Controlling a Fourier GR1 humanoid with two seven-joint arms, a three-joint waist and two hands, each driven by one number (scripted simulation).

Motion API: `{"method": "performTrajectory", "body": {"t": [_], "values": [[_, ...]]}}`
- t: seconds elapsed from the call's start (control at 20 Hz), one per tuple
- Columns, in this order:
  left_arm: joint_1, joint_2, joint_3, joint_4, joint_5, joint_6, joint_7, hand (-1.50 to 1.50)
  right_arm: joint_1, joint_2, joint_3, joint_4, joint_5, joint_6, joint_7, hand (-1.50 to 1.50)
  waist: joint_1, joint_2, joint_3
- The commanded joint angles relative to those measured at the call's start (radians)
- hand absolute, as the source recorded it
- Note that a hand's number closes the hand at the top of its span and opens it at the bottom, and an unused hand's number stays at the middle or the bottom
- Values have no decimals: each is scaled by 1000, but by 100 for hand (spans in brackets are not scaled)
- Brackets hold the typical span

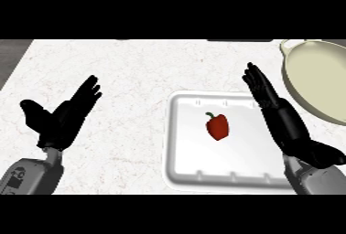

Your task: Pick the bell pepper from the tray and place it in the pot

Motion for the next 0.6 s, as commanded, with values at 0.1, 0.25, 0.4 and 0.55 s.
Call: {"method": "performTrajectory", "body": {"t": [0.1,0.25,0.4,0.55], "values": [[75,-18,-42,48,-72,-28,-58,0,-34,25,105,88,99,19,159,150,1,-7,5],[69,-29,-114,75,-141,-9,-33,0,-75,41,199,180,151,39,297,150,11,-4,4],[89,-19,-81,99,-78,-40,-13,0,-45,-11,58,180,455,-347,73,-150,-35,-10,6],[111,-42,-111,92,-106,-37,-49,0,42,141,62,107,415,-460,-135,-150,-26,-10,9]]}}
